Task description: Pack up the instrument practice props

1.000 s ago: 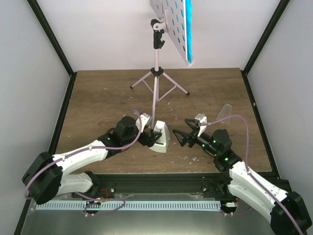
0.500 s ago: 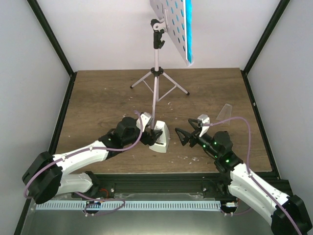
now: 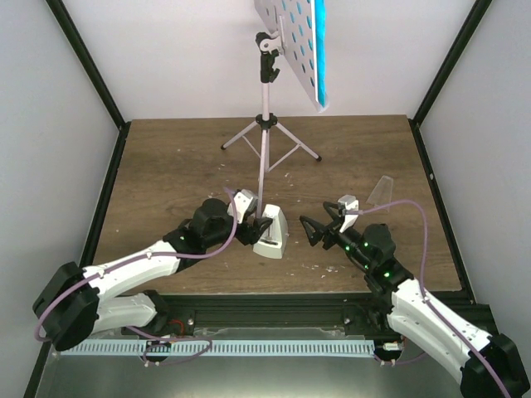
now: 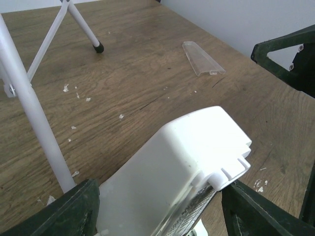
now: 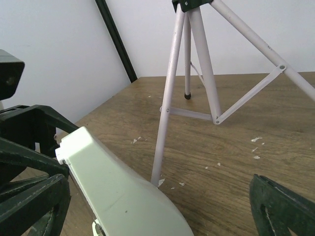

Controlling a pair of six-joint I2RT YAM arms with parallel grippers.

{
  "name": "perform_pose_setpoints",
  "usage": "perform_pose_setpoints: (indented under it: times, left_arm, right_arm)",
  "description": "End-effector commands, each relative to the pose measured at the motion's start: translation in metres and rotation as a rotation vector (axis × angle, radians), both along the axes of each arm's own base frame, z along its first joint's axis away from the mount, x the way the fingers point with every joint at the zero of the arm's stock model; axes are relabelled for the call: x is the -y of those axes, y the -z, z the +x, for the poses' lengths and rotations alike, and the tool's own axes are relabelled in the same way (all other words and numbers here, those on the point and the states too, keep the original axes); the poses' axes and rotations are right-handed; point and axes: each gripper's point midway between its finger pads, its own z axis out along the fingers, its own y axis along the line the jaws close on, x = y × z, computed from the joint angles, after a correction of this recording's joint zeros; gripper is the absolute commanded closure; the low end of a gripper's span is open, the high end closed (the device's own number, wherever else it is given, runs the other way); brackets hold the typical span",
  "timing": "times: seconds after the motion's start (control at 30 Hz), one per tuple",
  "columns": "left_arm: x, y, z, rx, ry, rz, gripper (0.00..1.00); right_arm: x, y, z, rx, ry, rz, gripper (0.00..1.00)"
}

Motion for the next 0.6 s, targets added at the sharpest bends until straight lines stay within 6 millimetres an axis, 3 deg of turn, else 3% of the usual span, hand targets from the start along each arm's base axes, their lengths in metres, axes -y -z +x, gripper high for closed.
perform_pose_setpoints:
  times: [0.0,0.17,0.3,0.4,0.43,0.47,0.5,0.57]
  left_arm:
    - [-0.003,-0.009,-0.005,0.023,0.003,-0.028,0.32]
    - [-0.01,-0.022,-0.01,0.036,-0.015,-0.079,0.38]
    - [-0.013,-0.053,-0.014,0.021,-0.022,-0.124,0.23]
    - [-0.014,-0.108,-0.02,0.021,0.053,-0.183,0.02]
    - [-0.015,-0.144,-0.022,0.03,0.1,-0.233,0.01]
    - [-0.019,-0.152,-0.023,-0.012,0.136,-0.249,0.0]
    - [-0.024,-0.182,-0.02,-0.008,0.162,-0.284,0.0]
    - [-0.039,-0.209,-0.01,-0.01,0.145,-0.282,0.0]
  right_arm:
    - [0.008,-0.002,0.004,0.0,0.05,0.007,0.0]
    - [0.013,0.004,0.007,-0.025,0.087,-0.002,0.0]
    - [0.031,0.007,0.018,-0.096,0.213,0.016,0.0]
    - [0.047,-0.001,0.032,-0.127,0.312,-0.039,0.0]
    - [0.058,-0.004,0.04,-0.148,0.359,-0.054,0.0]
    - [0.068,-0.005,0.048,-0.175,0.398,-0.069,0.0]
    - [0.078,0.0,0.059,-0.222,0.431,-0.084,0.0]
    - [0.1,0.009,0.076,-0.311,0.479,-0.058,0.0]
